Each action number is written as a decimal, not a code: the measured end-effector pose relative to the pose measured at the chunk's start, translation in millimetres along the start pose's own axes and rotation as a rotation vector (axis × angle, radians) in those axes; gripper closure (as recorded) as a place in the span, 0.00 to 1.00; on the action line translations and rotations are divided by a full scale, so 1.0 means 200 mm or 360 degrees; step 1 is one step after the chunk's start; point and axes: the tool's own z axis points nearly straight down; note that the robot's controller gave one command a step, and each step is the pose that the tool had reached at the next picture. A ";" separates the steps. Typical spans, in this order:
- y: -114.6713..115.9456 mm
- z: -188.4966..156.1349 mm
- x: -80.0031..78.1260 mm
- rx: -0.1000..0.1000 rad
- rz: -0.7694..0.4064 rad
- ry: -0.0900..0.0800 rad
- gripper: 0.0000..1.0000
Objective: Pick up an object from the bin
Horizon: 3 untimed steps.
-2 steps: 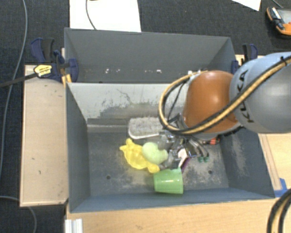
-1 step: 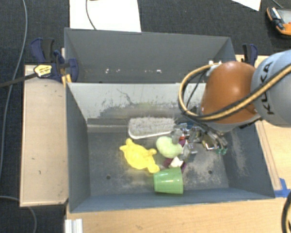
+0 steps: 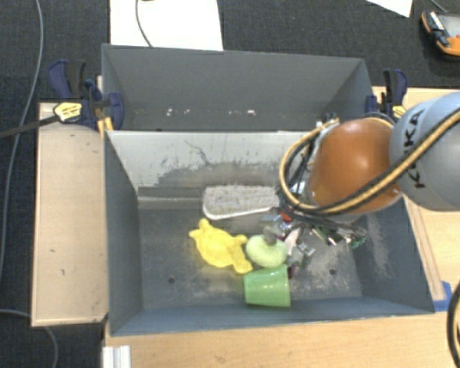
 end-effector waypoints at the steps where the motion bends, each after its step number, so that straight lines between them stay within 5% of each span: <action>1: -0.02 0.04 -0.02 -0.0005 0.0221 0.0011 1.00; 2: 0.02 0.06 -0.01 0.0000 0.0499 0.0005 1.00; 3: 0.05 0.15 -0.13 0.0006 -0.0053 0.0004 1.00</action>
Offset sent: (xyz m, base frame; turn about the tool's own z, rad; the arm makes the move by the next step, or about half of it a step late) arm -0.0240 0.0187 -0.0384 -0.0530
